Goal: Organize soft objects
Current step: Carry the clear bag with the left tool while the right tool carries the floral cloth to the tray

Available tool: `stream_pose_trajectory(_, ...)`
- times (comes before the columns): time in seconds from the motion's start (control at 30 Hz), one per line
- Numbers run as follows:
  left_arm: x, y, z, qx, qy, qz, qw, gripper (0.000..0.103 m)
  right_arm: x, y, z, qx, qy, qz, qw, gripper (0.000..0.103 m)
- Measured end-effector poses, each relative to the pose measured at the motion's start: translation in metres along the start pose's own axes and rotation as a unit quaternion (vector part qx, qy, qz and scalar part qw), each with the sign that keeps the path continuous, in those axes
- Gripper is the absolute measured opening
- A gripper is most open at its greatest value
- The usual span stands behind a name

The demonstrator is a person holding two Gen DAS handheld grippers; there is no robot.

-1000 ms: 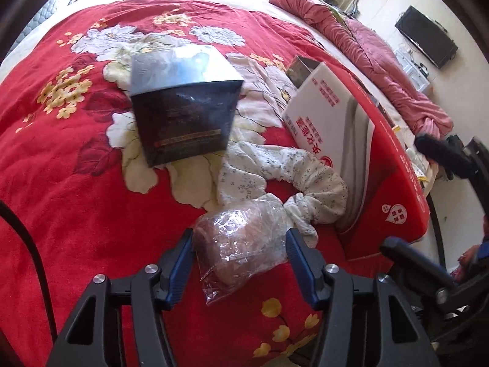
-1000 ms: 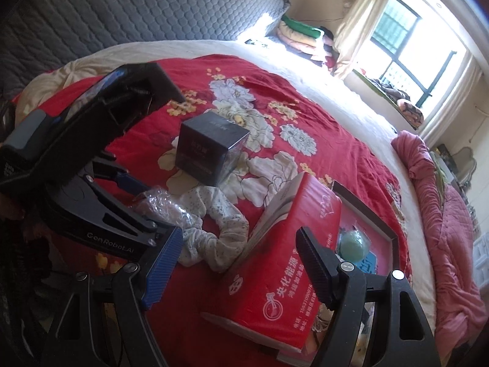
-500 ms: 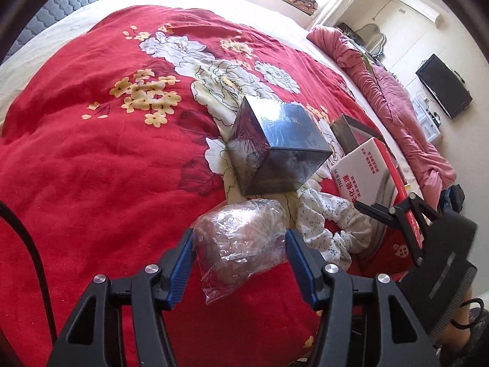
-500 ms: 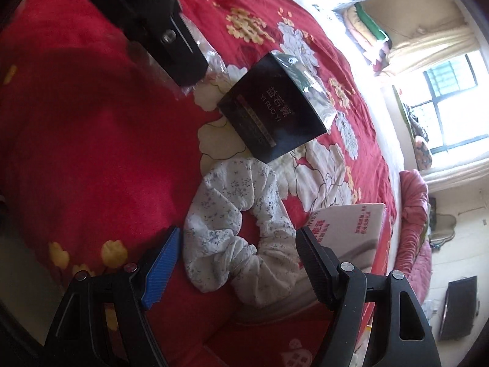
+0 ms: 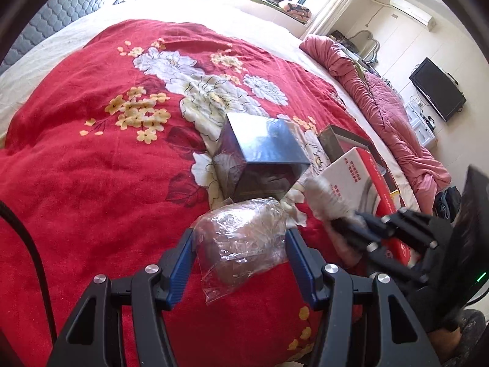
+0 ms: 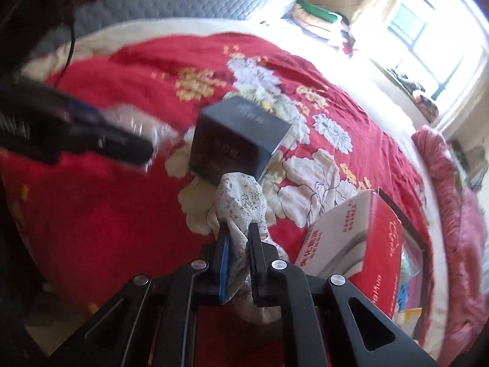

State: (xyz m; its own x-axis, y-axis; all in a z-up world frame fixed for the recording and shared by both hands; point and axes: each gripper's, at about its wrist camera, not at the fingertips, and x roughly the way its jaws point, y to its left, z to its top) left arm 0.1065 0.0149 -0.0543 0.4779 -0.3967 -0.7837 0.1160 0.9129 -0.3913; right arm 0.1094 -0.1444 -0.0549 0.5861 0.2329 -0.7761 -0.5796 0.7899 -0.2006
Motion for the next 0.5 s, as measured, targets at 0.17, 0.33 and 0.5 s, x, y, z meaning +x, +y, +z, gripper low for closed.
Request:
stream_pose_trajectory(0.17,-0.017,-0.035,0.001,0.025,-0.023,-0.004,0.9994,0.059,-0.051,-0.027,0.007,0.065,-0.075,0.012,0.995,0.011)
stream_pose_trajectory(0.33,-0.029,-0.080,0.008,0.060,-0.039,-0.015,0.9973,0.059,-0.094,-0.055,0.004,0.115,-0.122,0.001,0.986,0.011)
stream_pose_trajectory(0.5,-0.033,-0.130,0.018,0.098,-0.047,-0.021,0.9939,0.059,-0.133,-0.096,-0.016,0.165,-0.151,-0.034,0.974,0.011)
